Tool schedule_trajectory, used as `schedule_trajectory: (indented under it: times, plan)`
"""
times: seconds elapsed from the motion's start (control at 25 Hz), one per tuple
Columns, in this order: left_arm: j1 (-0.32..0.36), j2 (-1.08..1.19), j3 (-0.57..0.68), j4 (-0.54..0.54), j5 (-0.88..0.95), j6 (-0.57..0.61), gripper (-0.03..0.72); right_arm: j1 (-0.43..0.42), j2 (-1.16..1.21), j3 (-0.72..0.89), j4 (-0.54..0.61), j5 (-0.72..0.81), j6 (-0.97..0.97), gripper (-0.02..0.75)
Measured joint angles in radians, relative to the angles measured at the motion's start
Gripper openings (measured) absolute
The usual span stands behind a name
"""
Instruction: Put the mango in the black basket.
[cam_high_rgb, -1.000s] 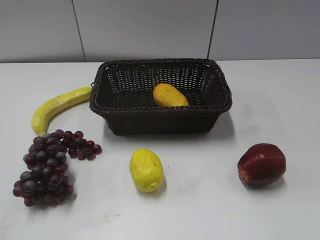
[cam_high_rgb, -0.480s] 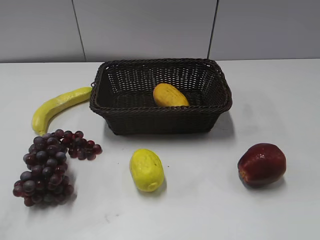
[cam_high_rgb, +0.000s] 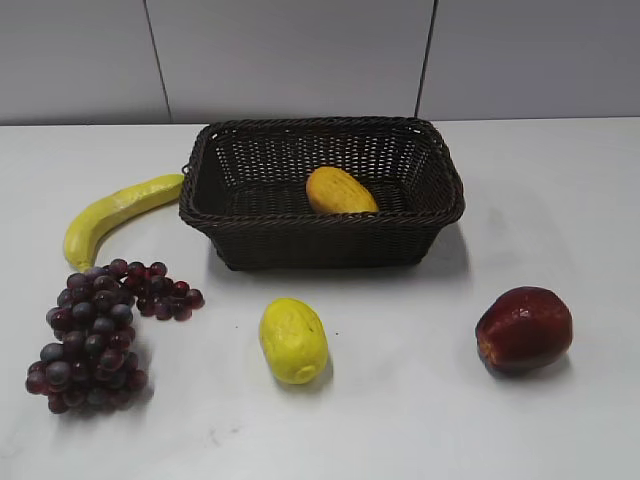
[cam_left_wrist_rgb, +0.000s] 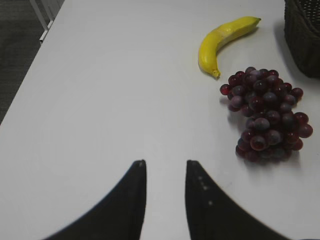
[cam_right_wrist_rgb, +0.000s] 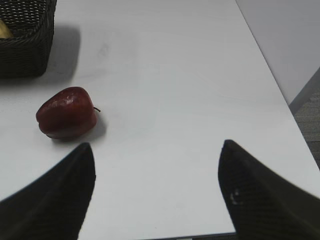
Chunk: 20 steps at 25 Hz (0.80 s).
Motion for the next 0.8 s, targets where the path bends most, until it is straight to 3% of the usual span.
schedule_trajectory:
  times: [0.8]
  plan:
    - [0.0,0.0,0.0,0.0,0.0,0.0,0.201,0.0,0.0,0.0,-0.001,0.0,0.0,0.589]
